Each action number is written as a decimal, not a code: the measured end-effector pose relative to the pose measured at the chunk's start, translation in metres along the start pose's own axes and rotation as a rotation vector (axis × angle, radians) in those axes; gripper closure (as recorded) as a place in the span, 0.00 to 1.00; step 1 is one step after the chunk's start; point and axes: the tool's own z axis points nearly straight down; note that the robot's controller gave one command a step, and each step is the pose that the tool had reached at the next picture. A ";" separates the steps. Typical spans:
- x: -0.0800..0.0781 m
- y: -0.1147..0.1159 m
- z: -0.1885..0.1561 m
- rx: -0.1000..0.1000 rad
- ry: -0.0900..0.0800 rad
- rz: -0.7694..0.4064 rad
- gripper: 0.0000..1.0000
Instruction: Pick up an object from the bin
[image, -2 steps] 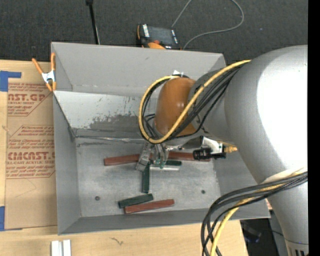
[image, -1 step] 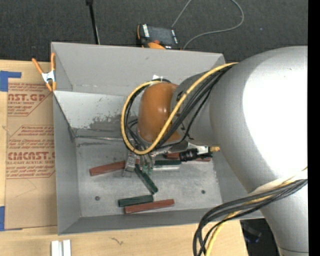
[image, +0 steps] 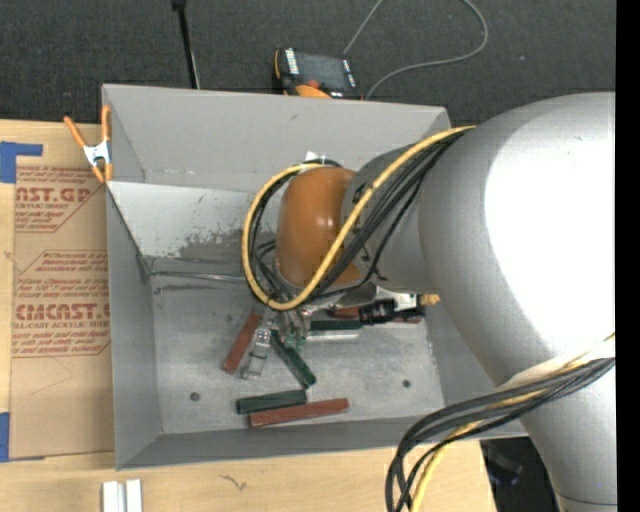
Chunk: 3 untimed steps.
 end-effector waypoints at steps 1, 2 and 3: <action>0.004 0.021 0.000 0.000 -0.002 -0.084 0.00; 0.023 -0.024 -0.014 0.002 0.002 -0.279 0.00; -0.002 0.051 0.000 -0.004 -0.001 -0.317 0.00</action>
Offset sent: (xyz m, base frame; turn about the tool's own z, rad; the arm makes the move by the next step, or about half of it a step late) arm 0.0005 0.0208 -0.0002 -0.0841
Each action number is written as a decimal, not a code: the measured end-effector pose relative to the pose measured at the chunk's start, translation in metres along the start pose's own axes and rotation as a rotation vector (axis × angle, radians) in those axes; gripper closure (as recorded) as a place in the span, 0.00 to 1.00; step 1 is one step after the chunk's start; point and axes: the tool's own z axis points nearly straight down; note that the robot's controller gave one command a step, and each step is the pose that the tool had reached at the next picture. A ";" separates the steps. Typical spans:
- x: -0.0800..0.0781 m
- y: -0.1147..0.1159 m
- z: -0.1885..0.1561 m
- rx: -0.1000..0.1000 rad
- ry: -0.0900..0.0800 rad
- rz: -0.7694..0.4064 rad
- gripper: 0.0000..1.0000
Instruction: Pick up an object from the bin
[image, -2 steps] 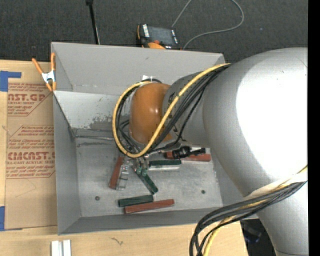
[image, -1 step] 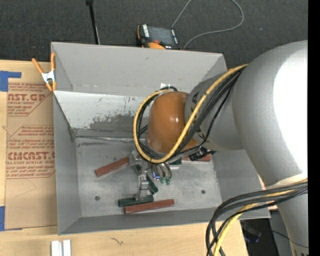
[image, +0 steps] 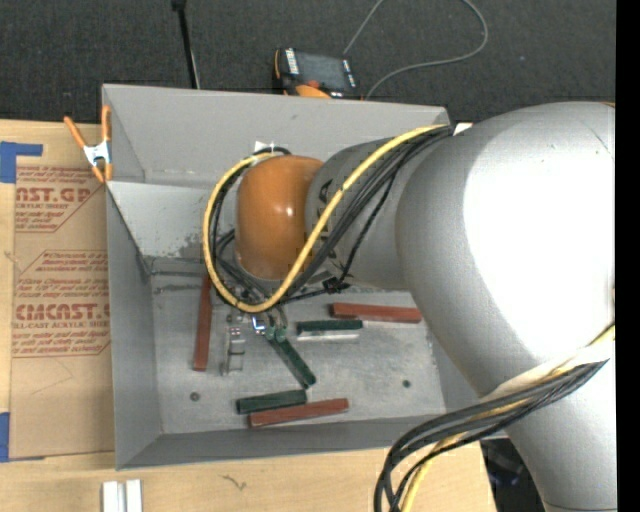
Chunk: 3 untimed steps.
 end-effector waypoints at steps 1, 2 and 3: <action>0.006 0.024 -0.003 0.001 0.000 -0.443 0.00; 0.000 -0.047 -0.070 0.005 -0.003 -0.566 0.00; 0.014 -0.091 0.002 0.002 0.009 -0.446 0.00</action>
Offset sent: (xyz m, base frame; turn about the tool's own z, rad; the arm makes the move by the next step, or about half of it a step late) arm -0.0078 0.0213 0.0028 -0.4398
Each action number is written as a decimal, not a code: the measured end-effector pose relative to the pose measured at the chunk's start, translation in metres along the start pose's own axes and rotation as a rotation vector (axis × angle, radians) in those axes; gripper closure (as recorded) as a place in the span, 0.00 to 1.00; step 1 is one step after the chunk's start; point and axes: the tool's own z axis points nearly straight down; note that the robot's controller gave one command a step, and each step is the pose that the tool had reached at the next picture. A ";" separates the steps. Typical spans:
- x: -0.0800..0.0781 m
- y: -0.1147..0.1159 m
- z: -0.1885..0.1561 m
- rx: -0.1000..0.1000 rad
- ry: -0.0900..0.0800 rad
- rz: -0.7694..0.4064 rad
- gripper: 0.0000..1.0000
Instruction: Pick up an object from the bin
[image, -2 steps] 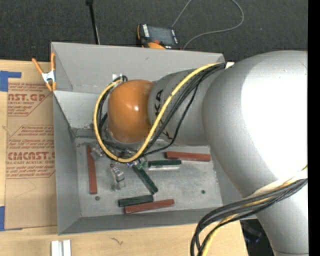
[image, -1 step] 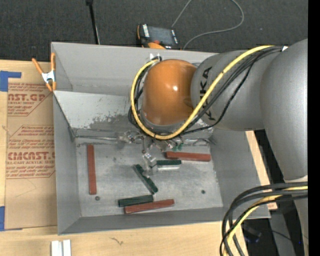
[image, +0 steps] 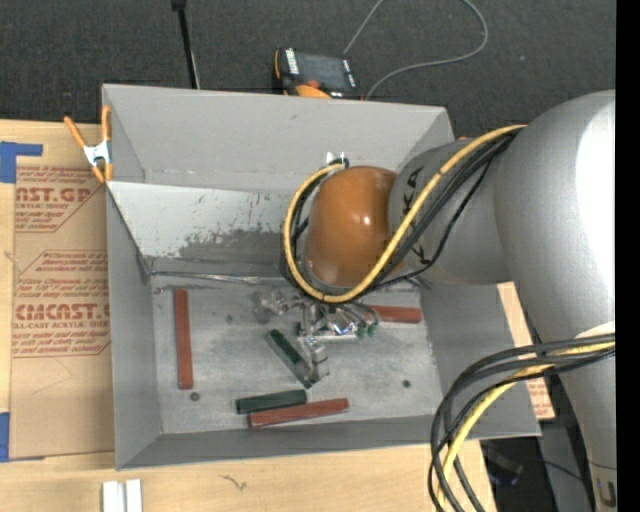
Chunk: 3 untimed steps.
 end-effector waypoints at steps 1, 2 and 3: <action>-0.008 0.043 -0.002 0.000 -0.006 -0.071 0.00; 0.009 0.008 -0.002 0.002 -0.005 0.022 0.00; 0.008 0.009 -0.003 0.001 -0.005 0.021 1.00</action>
Offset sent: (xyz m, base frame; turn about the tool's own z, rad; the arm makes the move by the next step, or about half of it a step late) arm -0.0123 0.0385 0.0026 -0.0671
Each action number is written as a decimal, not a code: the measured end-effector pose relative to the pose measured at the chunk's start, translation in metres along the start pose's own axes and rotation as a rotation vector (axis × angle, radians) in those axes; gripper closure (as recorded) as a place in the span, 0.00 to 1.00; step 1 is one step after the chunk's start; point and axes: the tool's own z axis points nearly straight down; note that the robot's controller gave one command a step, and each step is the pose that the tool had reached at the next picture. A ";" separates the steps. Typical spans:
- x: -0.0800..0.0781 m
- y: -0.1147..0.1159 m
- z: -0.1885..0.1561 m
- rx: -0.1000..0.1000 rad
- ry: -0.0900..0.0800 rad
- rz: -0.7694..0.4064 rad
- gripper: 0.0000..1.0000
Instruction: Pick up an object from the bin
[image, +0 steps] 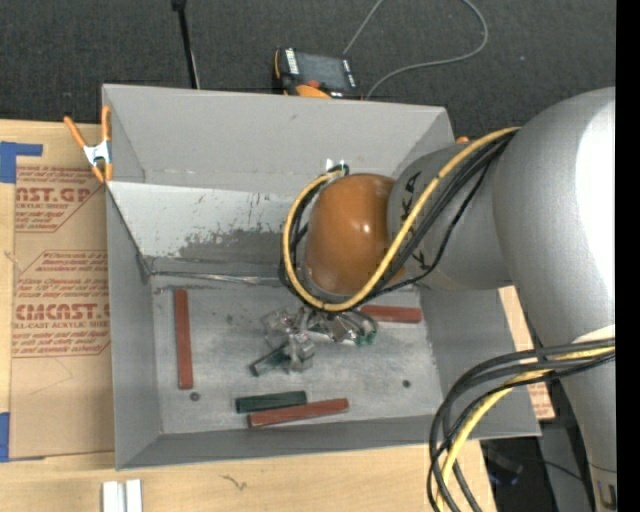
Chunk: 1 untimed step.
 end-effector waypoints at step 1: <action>-0.030 0.055 -0.130 0.002 -0.011 -0.189 1.00</action>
Offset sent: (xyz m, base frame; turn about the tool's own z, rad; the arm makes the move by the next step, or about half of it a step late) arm 0.0000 0.0590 0.1254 -0.1865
